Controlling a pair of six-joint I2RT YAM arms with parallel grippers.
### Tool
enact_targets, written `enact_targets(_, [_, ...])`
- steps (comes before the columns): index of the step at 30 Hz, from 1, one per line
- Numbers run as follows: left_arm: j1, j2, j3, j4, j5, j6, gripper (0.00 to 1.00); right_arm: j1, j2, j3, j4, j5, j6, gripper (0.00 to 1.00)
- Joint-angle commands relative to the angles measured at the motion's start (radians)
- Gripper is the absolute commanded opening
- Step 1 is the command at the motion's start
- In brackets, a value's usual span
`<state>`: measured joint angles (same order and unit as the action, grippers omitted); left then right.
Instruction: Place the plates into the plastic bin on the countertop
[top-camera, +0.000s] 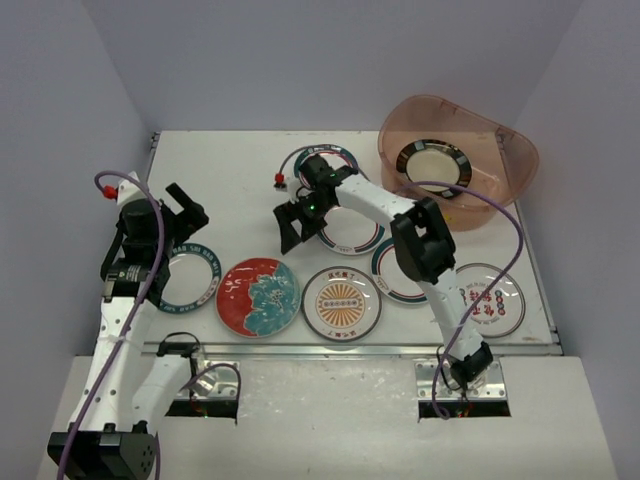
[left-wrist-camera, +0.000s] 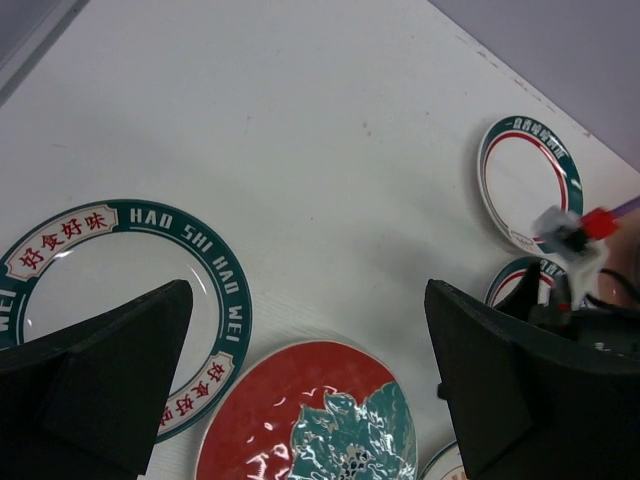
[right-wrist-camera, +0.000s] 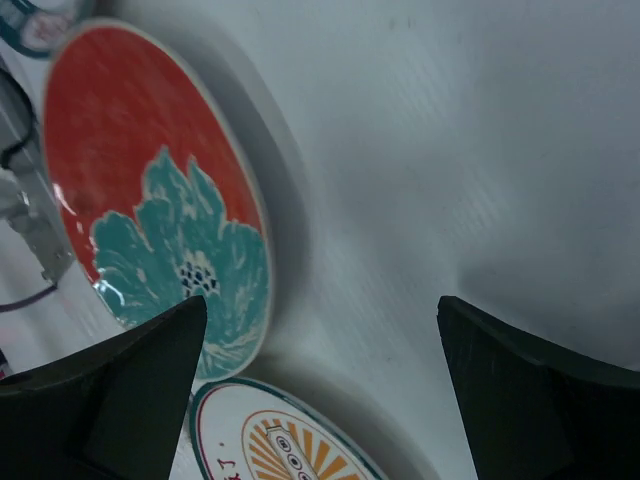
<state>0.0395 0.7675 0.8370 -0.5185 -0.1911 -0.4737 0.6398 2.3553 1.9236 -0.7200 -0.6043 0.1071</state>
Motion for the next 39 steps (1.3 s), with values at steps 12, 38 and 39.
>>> enact_targets(12, [-0.006,0.005,-0.014,0.070,0.097,0.037,1.00,0.060,0.062,-0.084,-0.025,-0.087,-0.037,0.70])
enact_targets(38, [-0.007,-0.027,-0.024,0.081,0.151,0.056,1.00,-0.004,-0.156,-0.205,0.192,-0.206,0.264,0.00])
enact_targets(39, [-0.007,-0.030,-0.024,0.081,0.151,0.056,1.00,-0.020,-0.186,-0.206,0.195,-0.206,0.273,0.00])
